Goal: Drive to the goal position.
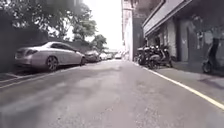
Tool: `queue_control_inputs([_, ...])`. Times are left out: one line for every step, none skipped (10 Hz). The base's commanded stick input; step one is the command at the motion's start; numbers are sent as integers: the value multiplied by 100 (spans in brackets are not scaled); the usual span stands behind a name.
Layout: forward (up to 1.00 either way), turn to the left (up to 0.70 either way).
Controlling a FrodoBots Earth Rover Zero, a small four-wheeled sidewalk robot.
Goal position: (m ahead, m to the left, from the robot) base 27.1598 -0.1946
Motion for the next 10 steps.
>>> queue_control_inputs([45, 0])
queue_control_inputs([45, 0])
queue_control_inputs([45, 0])
queue_control_inputs([45, 0])
queue_control_inputs([45, 0])
queue_control_inputs([45, 0])
queue_control_inputs([45, 0])
queue_control_inputs([45, 0])
queue_control_inputs([45, 0])
queue_control_inputs([45, 0])
